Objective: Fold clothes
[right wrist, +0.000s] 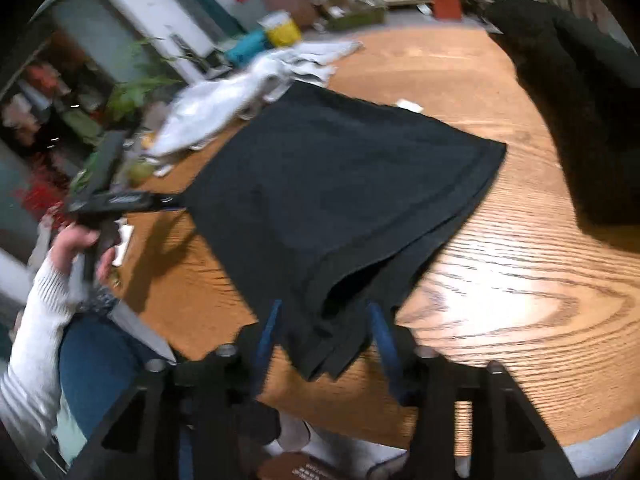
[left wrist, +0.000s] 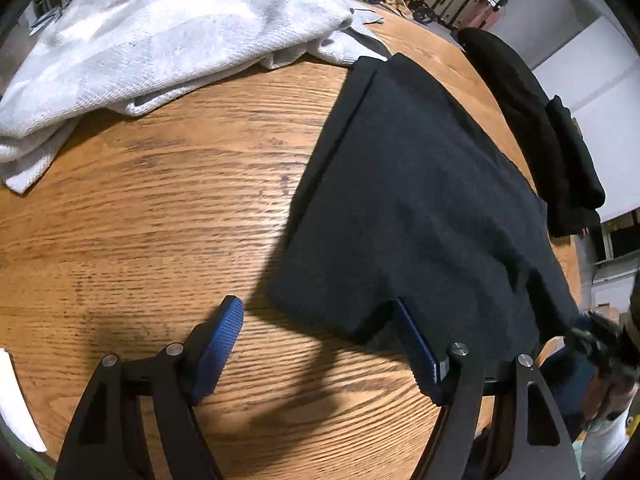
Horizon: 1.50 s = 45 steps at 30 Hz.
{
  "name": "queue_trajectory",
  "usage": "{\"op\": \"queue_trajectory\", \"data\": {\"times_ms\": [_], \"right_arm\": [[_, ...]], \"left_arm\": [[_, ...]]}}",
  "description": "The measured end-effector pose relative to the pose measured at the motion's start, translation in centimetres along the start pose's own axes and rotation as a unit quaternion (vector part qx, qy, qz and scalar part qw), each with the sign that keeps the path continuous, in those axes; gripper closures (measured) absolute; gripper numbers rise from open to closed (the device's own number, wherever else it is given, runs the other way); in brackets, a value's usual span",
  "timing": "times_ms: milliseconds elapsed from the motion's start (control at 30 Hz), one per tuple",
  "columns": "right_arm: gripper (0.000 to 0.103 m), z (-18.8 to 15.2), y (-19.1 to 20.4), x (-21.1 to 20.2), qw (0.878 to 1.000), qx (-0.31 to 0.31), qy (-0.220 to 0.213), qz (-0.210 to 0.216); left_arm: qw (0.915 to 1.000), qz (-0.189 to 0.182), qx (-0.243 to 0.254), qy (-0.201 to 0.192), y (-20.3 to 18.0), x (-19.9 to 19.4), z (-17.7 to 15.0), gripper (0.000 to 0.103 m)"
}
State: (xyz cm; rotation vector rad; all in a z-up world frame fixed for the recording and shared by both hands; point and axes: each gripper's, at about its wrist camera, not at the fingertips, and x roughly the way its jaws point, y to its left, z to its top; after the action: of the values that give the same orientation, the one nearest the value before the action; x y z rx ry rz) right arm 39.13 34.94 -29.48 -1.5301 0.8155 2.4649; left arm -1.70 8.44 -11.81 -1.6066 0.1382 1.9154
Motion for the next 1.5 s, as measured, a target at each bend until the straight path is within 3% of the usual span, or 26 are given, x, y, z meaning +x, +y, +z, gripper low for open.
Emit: {"op": "queue_trajectory", "data": {"times_ms": [33,100,167,333,467,533,600,633,667,700,733,967,1033,1067,1100,1200,1333,1433,1467,1500], "right_arm": [[0.054,0.4,-0.2,0.4,1.000,0.006,0.003,0.008],[0.100,1.1,-0.3,0.6,1.000,0.005,0.000,0.024],[0.101,1.9,-0.4,0.0,1.000,0.003,-0.013,0.027],[0.101,3.7,-0.2,-2.9,0.999,-0.011,-0.046,0.006],[0.101,4.3,-1.0,-0.2,0.998,-0.028,-0.017,-0.050],[0.098,3.9,-1.6,1.9,0.998,-0.019,0.016,-0.053],[0.084,3.1,-2.2,1.9,0.999,0.000,0.023,-0.043],[0.071,2.4,-2.5,1.2,0.999,0.011,0.013,-0.034],[0.049,1.6,-2.8,0.3,0.999,0.025,0.002,-0.027],[0.042,0.8,-3.2,-0.5,0.999,0.038,-0.008,-0.022],[0.042,-0.1,-3.6,-1.3,0.998,0.052,-0.019,-0.016],[0.049,-2.9,-2.9,1.3,0.998,0.055,0.010,0.012],[0.069,-2.4,-2.4,2.1,0.998,0.051,0.009,0.038],[0.094,-2.2,-2.1,2.5,0.998,0.045,0.019,0.050],[0.099,-2.2,-1.7,2.2,0.998,0.027,0.027,0.048],[0.100,-2.2,-1.5,0.6,0.998,-0.029,0.046,0.021],[0.100,-1.6,-4.9,-1.3,0.996,-0.034,0.062,-0.049],[0.091,-1.0,-7.7,-1.9,0.995,-0.008,0.058,-0.082],[0.079,-0.8,-8.1,-2.3,0.996,-0.001,0.045,-0.082],[0.054,-0.5,-8.4,-2.8,0.997,0.002,0.025,-0.077]], "left_arm": [[1.0000,0.001,0.001,0.000,0.1,-0.1,-0.1,0.026],[1.0000,0.000,0.003,-0.003,0.1,-0.2,-0.2,0.026],[0.9999,-0.004,0.010,-0.012,-0.1,-0.6,-0.3,0.026],[0.9995,-0.010,0.022,-0.019,-1.3,-0.8,-0.7,0.026],[0.9997,-0.006,0.023,-0.010,-3.5,-0.4,-0.2,0.026],[0.9997,-0.004,0.025,-0.007,-3.4,-0.4,-0.5,0.026],[0.9996,-0.001,0.026,-0.005,-3.4,-0.3,-0.6,0.026],[0.9996,0.000,0.026,-0.005,-3.3,-0.4,-0.7,0.026],[0.9996,0.001,0.025,-0.008,-3.1,-0.5,-0.8,0.026],[0.9997,0.002,0.023,-0.010,-2.9,-0.7,-0.8,0.026],[0.9997,0.003,0.018,-0.013,-2.6,-0.7,-0.7,0.026],[0.9999,0.010,0.006,-0.009,-2.3,0.4,0.2,0.026],[0.9999,0.013,0.005,-0.008,-2.5,0.4,0.2,0.026],[0.9999,0.012,0.002,-0.008,-2.5,0.4,0.2,0.026],[1.0000,0.007,-0.001,-0.006,-2.5,0.3,0.2,0.026],[0.9997,-0.021,-0.004,0.010,-2.6,0.3,-0.1,0.026],[0.9976,-0.048,0.036,0.035,-4.5,0.7,-1.1,0.026],[0.9957,-0.048,0.065,0.046,-6.4,0.7,-2.1,0.026],[0.9954,-0.049,0.068,0.047,-6.9,0.5,-2.5,0.026],[0.9954,-0.050,0.069,0.043,-7.4,0.2,-2.9,0.026]]}}
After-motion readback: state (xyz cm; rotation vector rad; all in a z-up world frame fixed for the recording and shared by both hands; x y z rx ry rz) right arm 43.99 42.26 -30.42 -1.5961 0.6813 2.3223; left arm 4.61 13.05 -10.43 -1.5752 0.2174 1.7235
